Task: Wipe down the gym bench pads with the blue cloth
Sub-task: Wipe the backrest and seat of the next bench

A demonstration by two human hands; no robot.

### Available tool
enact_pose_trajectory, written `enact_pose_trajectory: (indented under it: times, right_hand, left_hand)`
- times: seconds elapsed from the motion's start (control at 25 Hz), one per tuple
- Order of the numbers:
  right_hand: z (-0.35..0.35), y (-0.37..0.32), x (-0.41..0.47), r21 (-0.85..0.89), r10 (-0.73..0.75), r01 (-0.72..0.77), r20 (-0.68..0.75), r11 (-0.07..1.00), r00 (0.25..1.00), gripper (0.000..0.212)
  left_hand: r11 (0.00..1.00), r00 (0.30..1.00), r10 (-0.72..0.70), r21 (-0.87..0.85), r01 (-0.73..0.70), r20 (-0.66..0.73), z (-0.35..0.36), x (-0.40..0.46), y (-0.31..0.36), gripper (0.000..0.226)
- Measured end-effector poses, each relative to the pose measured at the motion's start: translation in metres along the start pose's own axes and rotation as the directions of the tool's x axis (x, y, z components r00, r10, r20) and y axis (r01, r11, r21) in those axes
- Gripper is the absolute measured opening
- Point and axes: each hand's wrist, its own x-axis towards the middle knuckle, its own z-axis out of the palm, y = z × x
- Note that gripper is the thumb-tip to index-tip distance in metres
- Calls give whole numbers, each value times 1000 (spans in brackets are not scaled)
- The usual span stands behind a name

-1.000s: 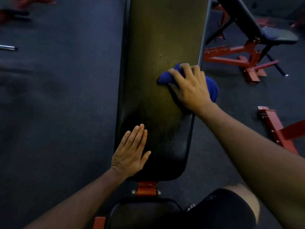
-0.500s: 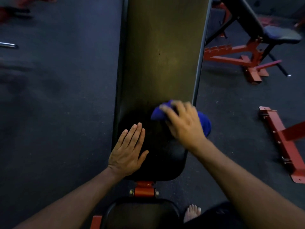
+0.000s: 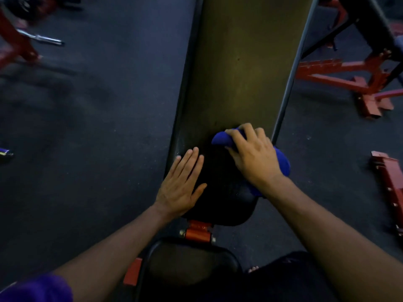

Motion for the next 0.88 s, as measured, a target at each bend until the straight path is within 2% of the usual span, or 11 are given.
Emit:
enact_pose_trajectory:
  times: [0.08,0.2,0.36,0.52,0.64,0.8,0.84,0.88]
  right_hand:
    - [-25,6,29,21,-116,116,-39,993,993,43]
    - [-47,0,76,-45,-236,233,-94,971,967,49]
    - [-25,-5,91,-107,-381,374,-52,921,923,58]
    - [9,22,83,-83,-470,466,-51,881,881,57]
    - [7,24,89,-65,-507,505,-28,861,861,58]
    - [-7,12,130,-79,-622,627,84,775,779,65]
    - [-18,10,145,-69,-630,641,131,764,765,65]
    - [-26,7,158,-60,-629,646,179,761,757,62]
  left_hand:
    - [985,987,-159,-63,160,31,-8,-45,12,68]
    - [964,959,-254,-44,261,124,-10,-123,45,68]
    - [980,937,-197,71,184,287,-1,-148,66,73]
    - [980,901,-199,89,179,386,0,-143,69,75]
    - [972,894,-233,57,229,382,-1,-143,64,74]
    - [968,886,-252,96,233,390,5,-151,67,69]
    - [953,869,-304,137,272,390,-2,-146,68,68]
    - [911,826,-412,183,369,384,-9,-136,72,68]
